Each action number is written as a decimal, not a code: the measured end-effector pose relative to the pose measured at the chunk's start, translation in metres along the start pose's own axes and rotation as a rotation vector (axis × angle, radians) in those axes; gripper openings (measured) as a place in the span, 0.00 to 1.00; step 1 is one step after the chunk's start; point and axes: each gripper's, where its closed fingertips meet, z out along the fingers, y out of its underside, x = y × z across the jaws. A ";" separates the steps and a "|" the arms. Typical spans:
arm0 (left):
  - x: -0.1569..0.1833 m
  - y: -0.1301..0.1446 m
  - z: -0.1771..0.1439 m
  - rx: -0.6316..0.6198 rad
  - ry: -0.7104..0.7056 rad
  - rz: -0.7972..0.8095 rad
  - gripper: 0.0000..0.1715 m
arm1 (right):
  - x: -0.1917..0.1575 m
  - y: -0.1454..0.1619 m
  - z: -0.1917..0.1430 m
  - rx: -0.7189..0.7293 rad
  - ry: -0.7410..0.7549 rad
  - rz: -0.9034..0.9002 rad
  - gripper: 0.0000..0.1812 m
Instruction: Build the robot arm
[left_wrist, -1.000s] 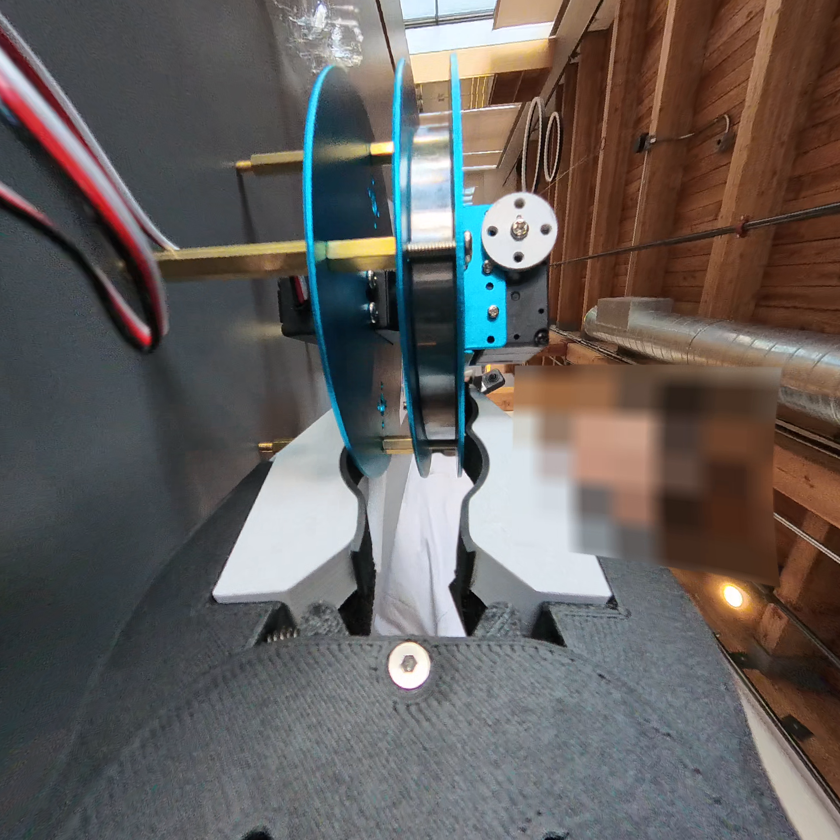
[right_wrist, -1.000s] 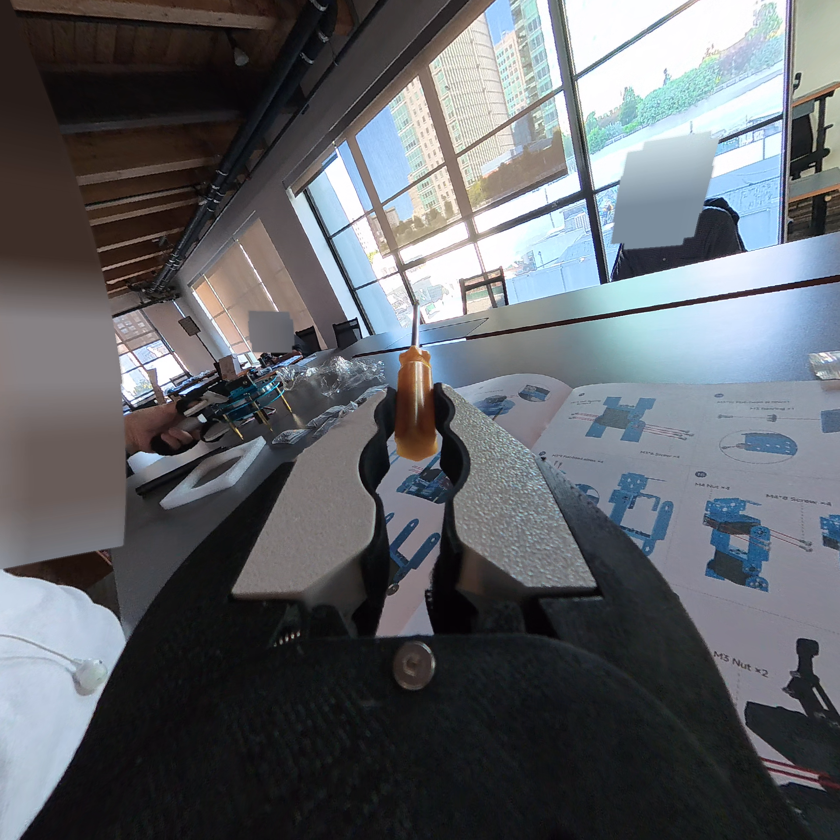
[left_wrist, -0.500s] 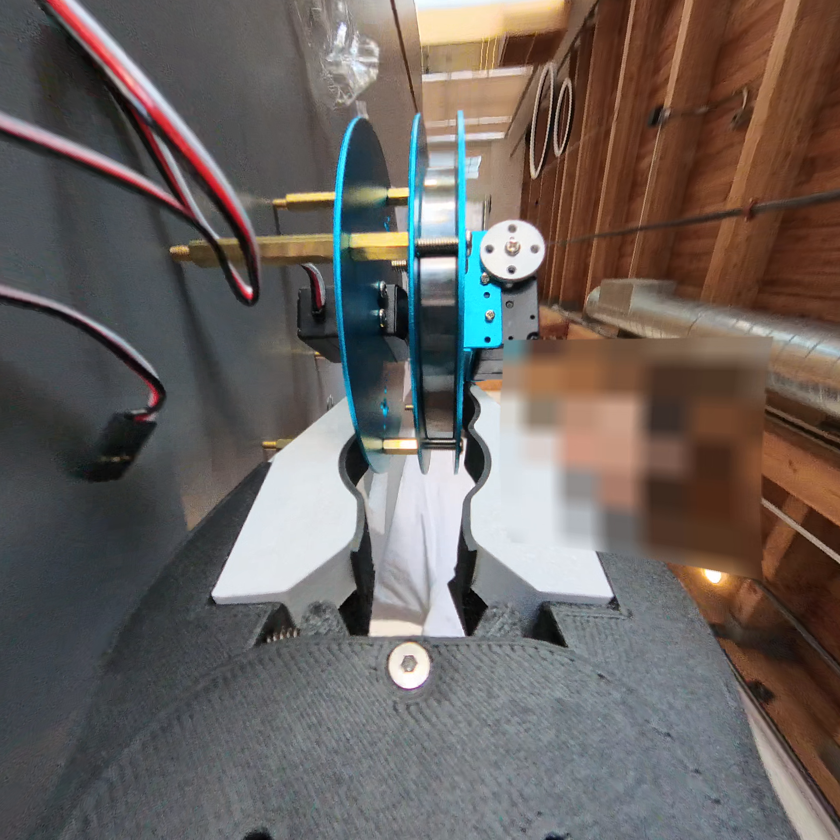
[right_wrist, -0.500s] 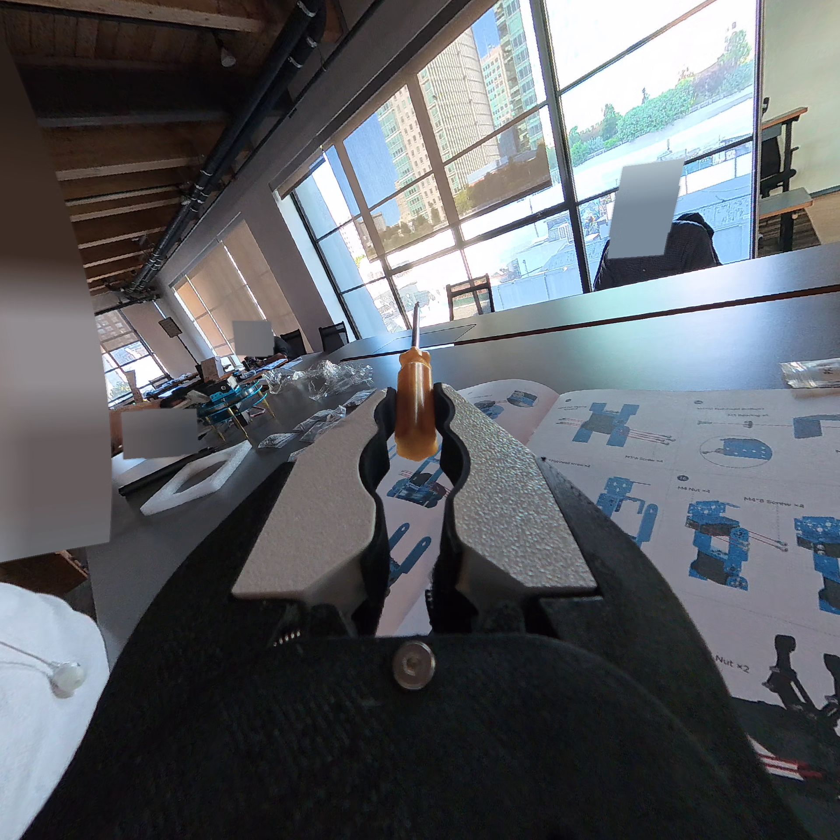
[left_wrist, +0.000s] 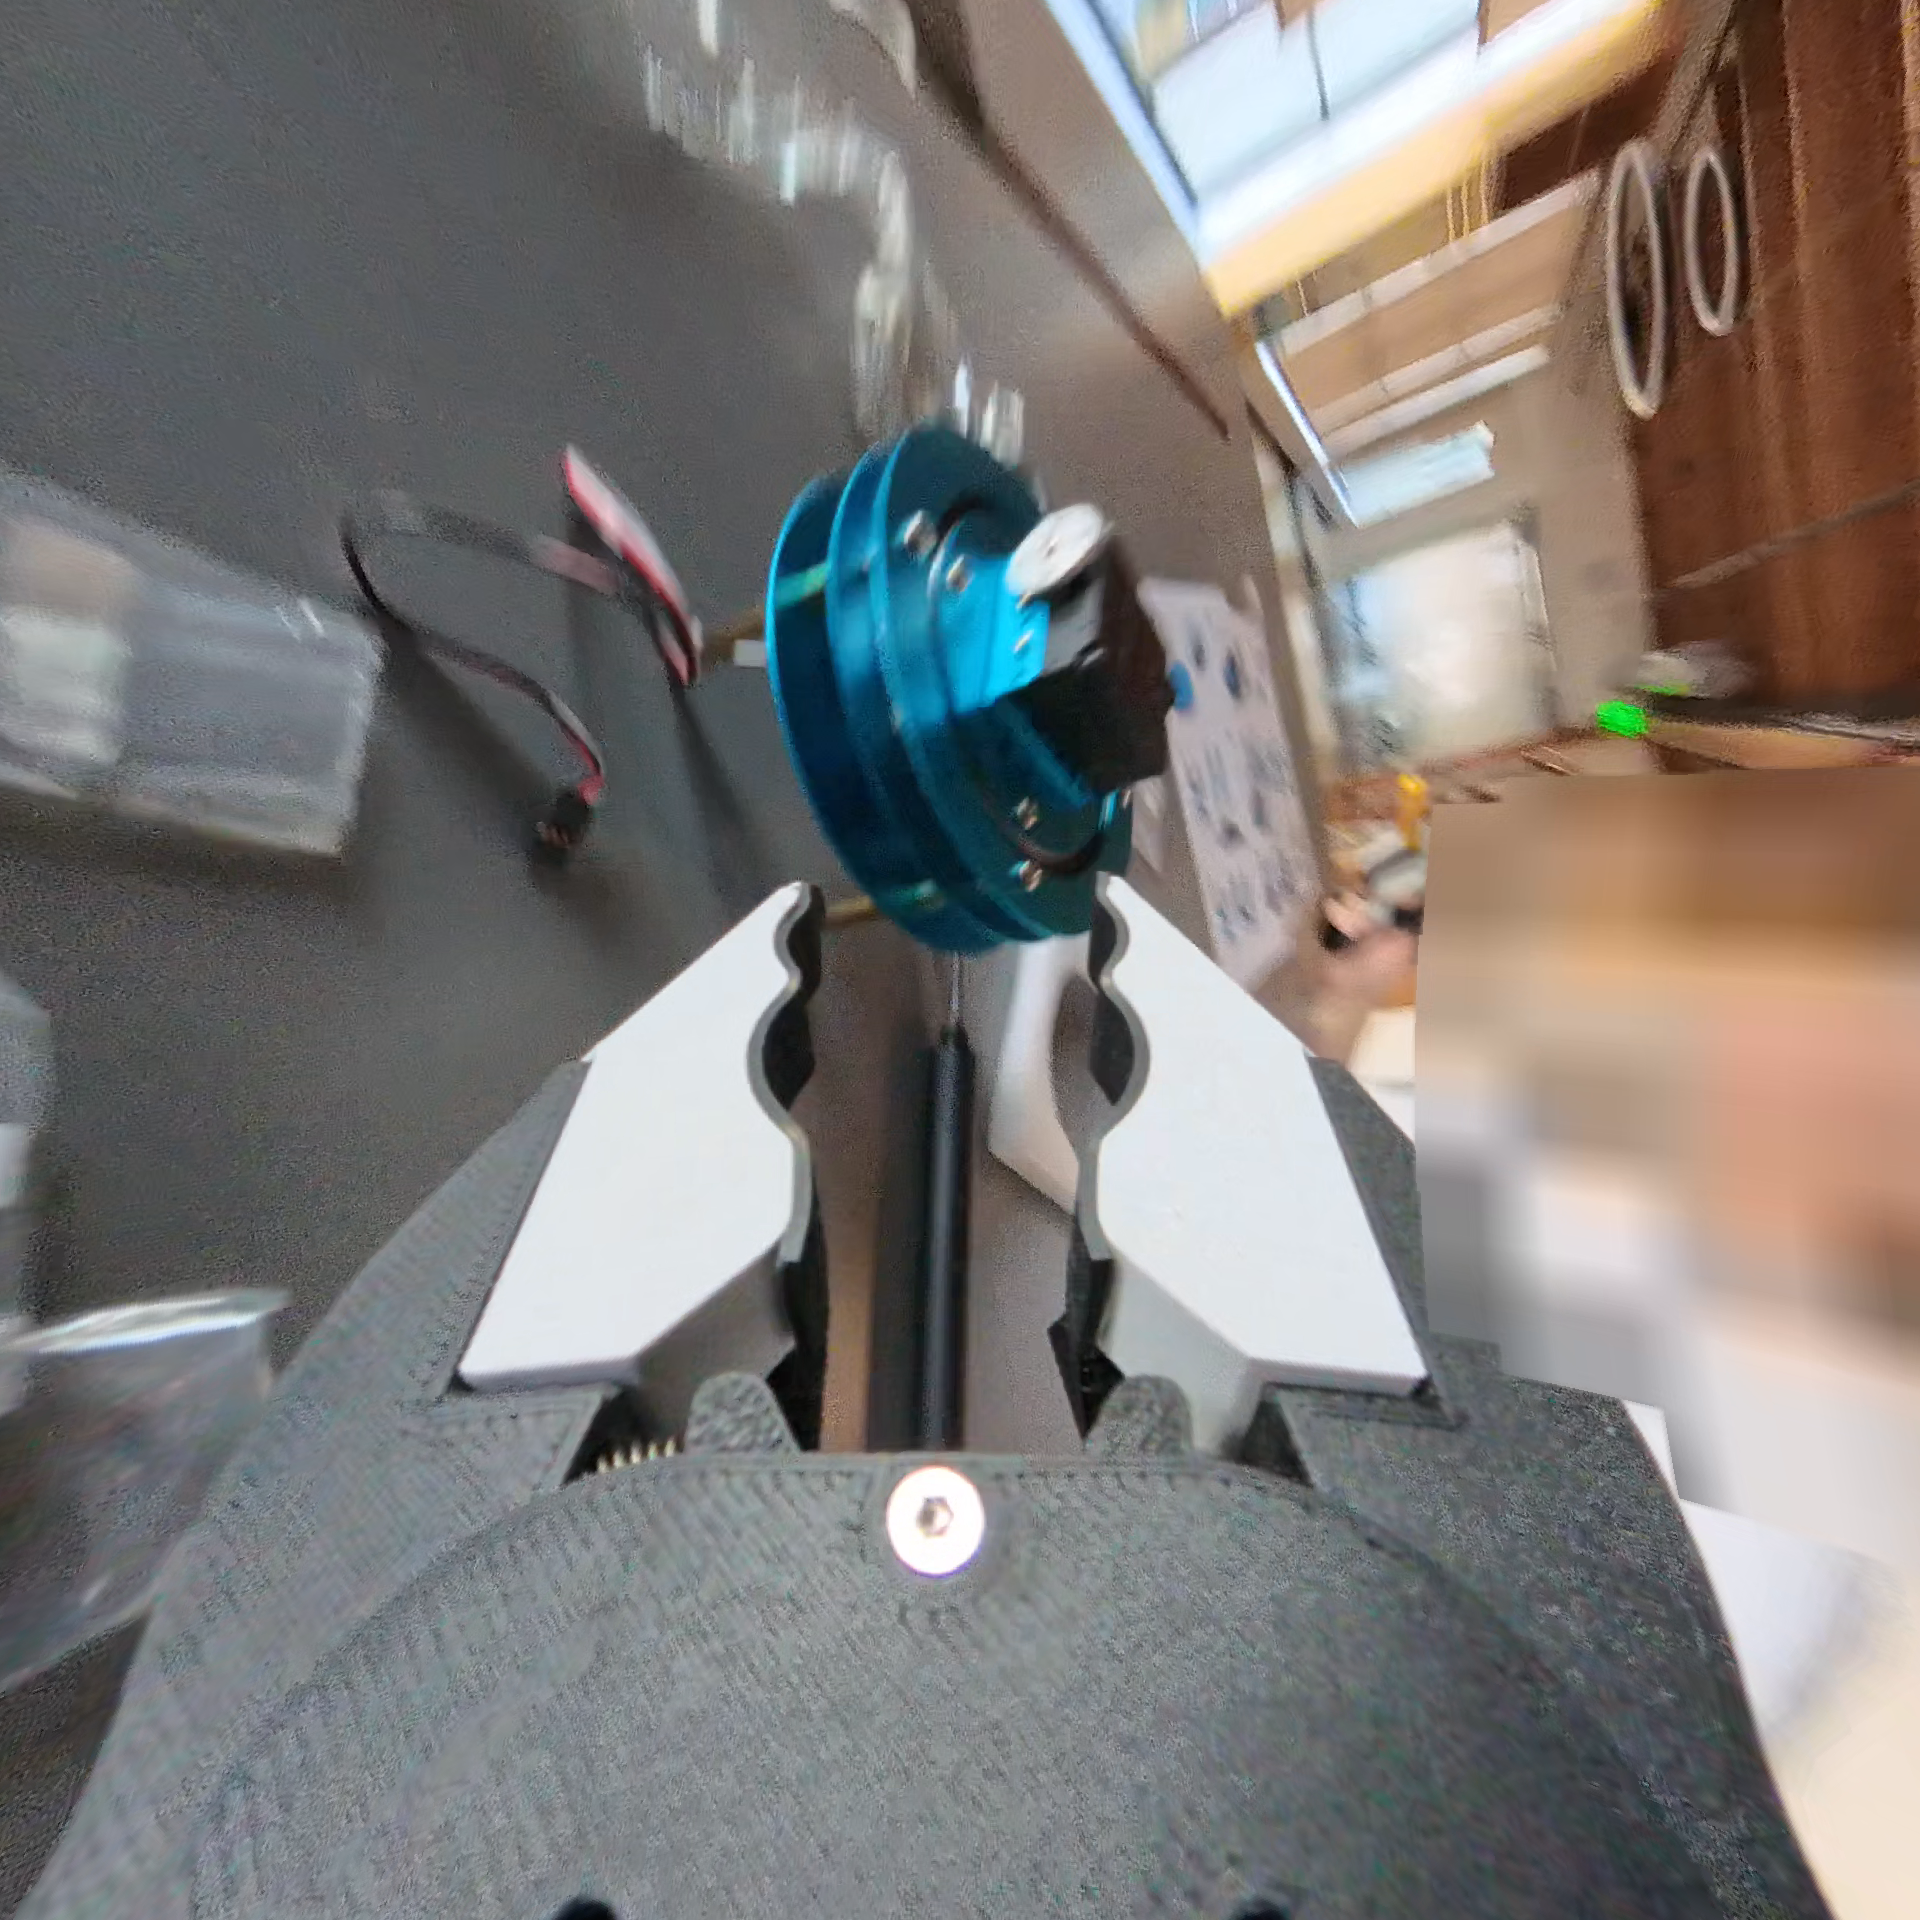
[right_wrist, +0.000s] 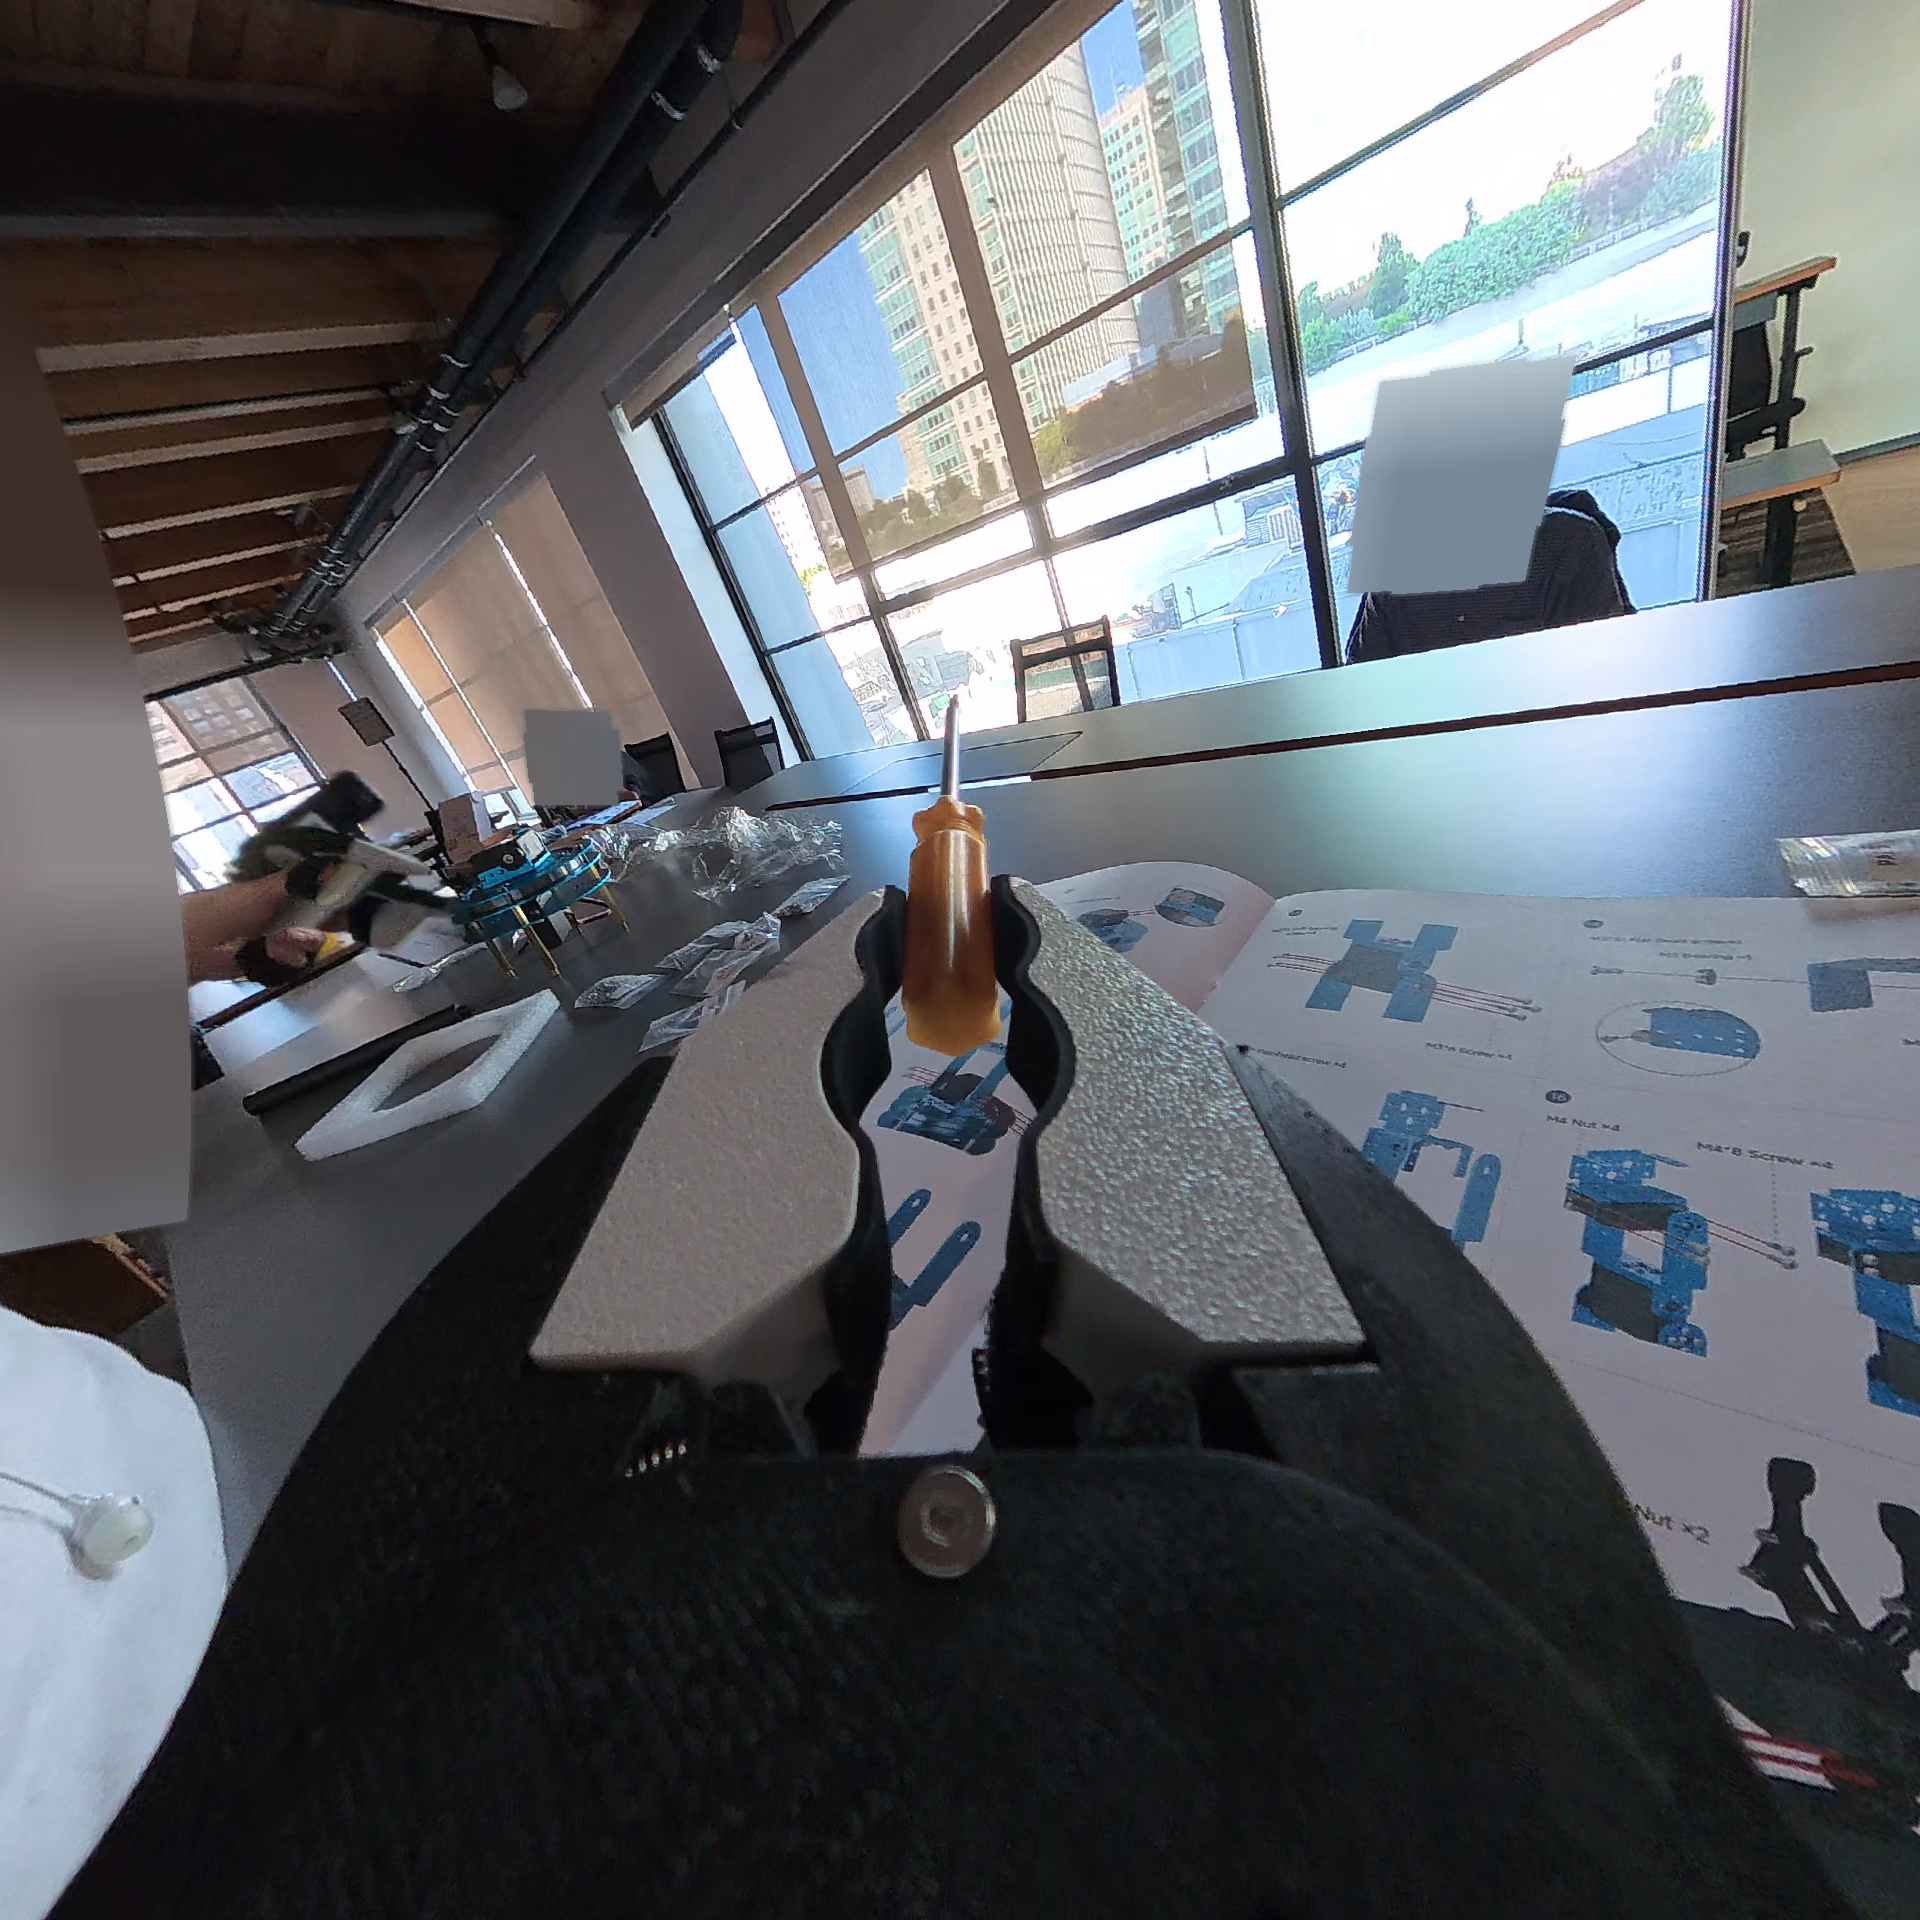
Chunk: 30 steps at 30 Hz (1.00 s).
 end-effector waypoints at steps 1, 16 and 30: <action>-0.003 -0.012 -0.012 0.104 -0.136 0.080 0.28 | -0.001 0.000 0.000 0.000 -0.003 -0.002 0.08; 0.158 -0.046 0.106 0.547 -0.991 0.946 0.51 | 0.001 0.009 0.002 -0.046 0.053 -0.057 0.08; 0.178 -0.040 0.149 0.535 -1.227 0.981 0.58 | 0.006 0.018 0.000 -0.083 0.098 -0.068 0.08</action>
